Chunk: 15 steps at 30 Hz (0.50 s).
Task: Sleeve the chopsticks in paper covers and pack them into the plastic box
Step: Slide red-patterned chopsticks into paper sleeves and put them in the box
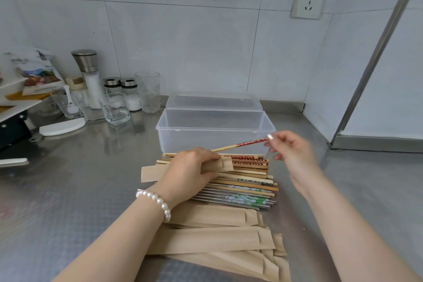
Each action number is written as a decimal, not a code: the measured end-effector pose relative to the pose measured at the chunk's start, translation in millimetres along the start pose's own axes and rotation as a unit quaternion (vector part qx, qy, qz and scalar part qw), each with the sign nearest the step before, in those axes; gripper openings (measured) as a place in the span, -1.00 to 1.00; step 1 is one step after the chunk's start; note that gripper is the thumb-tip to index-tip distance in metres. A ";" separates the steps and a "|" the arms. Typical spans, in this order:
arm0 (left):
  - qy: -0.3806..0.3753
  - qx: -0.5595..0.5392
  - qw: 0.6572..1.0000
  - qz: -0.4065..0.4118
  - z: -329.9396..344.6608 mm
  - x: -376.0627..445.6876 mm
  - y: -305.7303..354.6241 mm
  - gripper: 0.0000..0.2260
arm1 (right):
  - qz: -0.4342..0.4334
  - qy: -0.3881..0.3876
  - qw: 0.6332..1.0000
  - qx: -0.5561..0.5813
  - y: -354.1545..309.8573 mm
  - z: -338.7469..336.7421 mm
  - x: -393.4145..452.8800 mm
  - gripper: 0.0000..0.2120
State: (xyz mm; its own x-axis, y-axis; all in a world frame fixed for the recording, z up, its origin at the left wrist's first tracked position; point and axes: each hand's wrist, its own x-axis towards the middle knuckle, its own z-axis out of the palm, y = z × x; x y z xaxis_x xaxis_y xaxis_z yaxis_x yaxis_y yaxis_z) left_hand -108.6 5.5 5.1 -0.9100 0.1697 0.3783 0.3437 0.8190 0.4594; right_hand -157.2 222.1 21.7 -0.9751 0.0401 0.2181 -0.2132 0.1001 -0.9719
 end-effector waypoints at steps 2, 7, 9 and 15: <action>0.010 -0.001 1.000 -0.001 -0.8 0.6 -0.2 -0.66 | 0.024 0.079 0.986 0.144 -2.8 -5.3 0.0 -0.84; 0.012 0.007 1.000 -0.003 0.1 1.0 -1.8 -0.67 | 0.063 0.207 0.948 0.234 -3.1 -19.0 2.3 -0.85; 0.019 0.012 1.000 -0.010 -0.2 1.3 -3.0 -0.67 | 0.064 0.220 0.945 0.234 -2.3 -21.4 4.3 -0.89; 0.037 0.012 0.998 -0.042 -3.0 1.7 -7.8 -0.67 | 0.071 0.200 0.942 0.260 -3.7 -25.3 1.3 -0.87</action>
State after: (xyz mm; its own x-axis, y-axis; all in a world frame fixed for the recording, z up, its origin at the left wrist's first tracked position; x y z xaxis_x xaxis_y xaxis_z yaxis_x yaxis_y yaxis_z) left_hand -112.1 -2.2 4.5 -0.9156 0.0587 0.3977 0.2593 0.8423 0.4726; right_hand -156.2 247.0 27.8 -0.9172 0.3984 -0.0032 -0.1845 -0.4317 -0.8830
